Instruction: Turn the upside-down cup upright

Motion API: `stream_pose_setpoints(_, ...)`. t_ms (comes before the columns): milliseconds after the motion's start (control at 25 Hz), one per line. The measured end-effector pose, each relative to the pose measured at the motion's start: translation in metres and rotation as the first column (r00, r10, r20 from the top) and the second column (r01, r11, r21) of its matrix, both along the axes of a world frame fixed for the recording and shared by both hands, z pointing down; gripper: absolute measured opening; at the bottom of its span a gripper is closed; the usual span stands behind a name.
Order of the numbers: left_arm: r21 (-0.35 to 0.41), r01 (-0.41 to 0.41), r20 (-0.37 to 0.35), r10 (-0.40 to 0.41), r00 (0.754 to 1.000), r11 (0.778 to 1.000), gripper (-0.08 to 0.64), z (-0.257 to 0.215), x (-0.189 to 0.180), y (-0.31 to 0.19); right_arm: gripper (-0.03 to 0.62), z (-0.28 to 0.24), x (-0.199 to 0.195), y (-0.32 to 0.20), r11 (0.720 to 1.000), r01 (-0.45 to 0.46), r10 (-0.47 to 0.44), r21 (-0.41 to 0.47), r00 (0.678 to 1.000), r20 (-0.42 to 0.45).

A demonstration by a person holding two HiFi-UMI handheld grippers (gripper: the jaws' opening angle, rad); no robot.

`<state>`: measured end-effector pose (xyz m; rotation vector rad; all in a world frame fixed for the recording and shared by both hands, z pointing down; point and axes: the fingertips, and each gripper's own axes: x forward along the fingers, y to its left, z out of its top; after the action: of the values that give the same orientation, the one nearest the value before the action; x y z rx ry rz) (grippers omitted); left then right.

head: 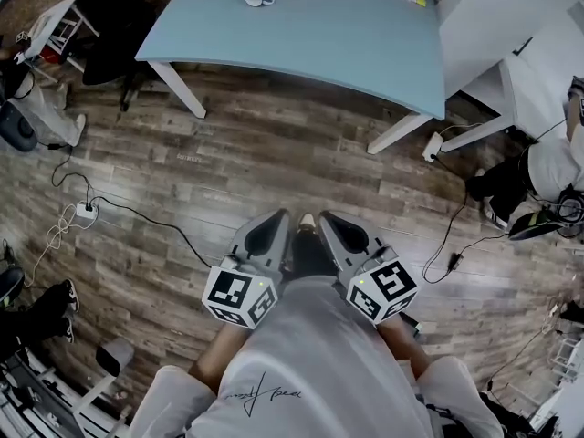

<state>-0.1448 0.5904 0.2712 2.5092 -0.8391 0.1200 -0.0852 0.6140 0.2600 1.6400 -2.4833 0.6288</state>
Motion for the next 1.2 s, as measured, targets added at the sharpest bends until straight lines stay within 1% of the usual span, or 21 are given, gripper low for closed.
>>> stream_pose_setpoints(80, 0.016, -0.002, 0.000, 0.002, 1.000, 1.000, 0.008, -0.003, 0.013, -0.006, 0.021, -0.002, -0.002, -0.011, 0.999, 0.034, -0.033, 0.006, 0.999, -0.025)
stream_pose_setpoints(200, 0.047, 0.000, -0.025, 0.001, 1.000, 0.999, 0.008, -0.011, 0.030, -0.016, 0.021, 0.000, -0.007, -0.026, 0.996, 0.092, -0.092, -0.004, 0.994, -0.066)
stream_pose_setpoints(280, 0.059, 0.006, -0.027, -0.004, 1.000, 0.998, 0.008, -0.014, 0.039, -0.023, 0.021, 0.000, -0.004, -0.035, 0.996, 0.089, -0.089, -0.003, 0.994, -0.062)
stream_pose_setpoints(360, 0.063, 0.017, -0.010, -0.017, 1.000, 0.998, 0.008, -0.013, 0.046, -0.030, 0.021, -0.002, 0.003, -0.043, 0.997, 0.070, -0.069, 0.014, 0.996, -0.060)
stream_pose_setpoints(480, 0.091, 0.032, 0.046, -0.037, 0.998, 0.995, 0.008, -0.008, 0.056, -0.039, 0.021, 0.001, 0.013, -0.054, 0.998, 0.062, -0.059, 0.027, 0.994, -0.096)
stream_pose_setpoints(560, 0.102, 0.024, 0.068, -0.031, 0.997, 0.994, 0.008, -0.005, 0.064, -0.043, 0.020, 0.003, 0.021, -0.061, 0.998, 0.062, -0.061, 0.011, 0.995, -0.084)
stream_pose_setpoints(680, 0.105, 0.017, 0.075, -0.025, 0.997, 0.994, 0.008, 0.001, 0.078, -0.051, 0.020, 0.008, 0.036, -0.072, 0.999, 0.047, -0.048, -0.018, 0.997, -0.065)
stream_pose_setpoints(800, 0.117, 0.039, 0.065, -0.046, 0.997, 0.992, 0.008, 0.003, 0.085, -0.063, 0.021, 0.010, 0.043, -0.081, 0.999, 0.036, -0.036, -0.001, 0.998, -0.061)
stream_pose_setpoints(880, 0.119, 0.060, 0.056, -0.067, 0.996, 0.991, 0.008, 0.002, 0.087, -0.073, 0.020, 0.007, 0.044, -0.088, 0.998, 0.054, -0.054, 0.017, 0.998, -0.039)
stream_pose_setpoints(1000, 0.099, 0.104, 0.062, -0.111, 0.992, 0.990, 0.008, 0.001, 0.087, -0.093, 0.021, 0.003, 0.042, -0.098, 0.996, 0.087, -0.086, 0.034, 0.996, -0.022)
stream_pose_setpoints(1080, 0.079, 0.128, 0.066, -0.133, 0.989, 0.989, 0.008, -0.001, 0.090, -0.102, 0.021, 0.003, 0.046, -0.103, 0.996, 0.078, -0.078, 0.031, 0.997, -0.014)
stream_pose_setpoints(1200, 0.052, 0.139, 0.068, -0.142, 0.987, 0.989, 0.008, 0.001, 0.097, -0.109, 0.021, 0.005, 0.054, -0.111, 0.998, 0.060, -0.060, 0.020, 0.998, 0.002)
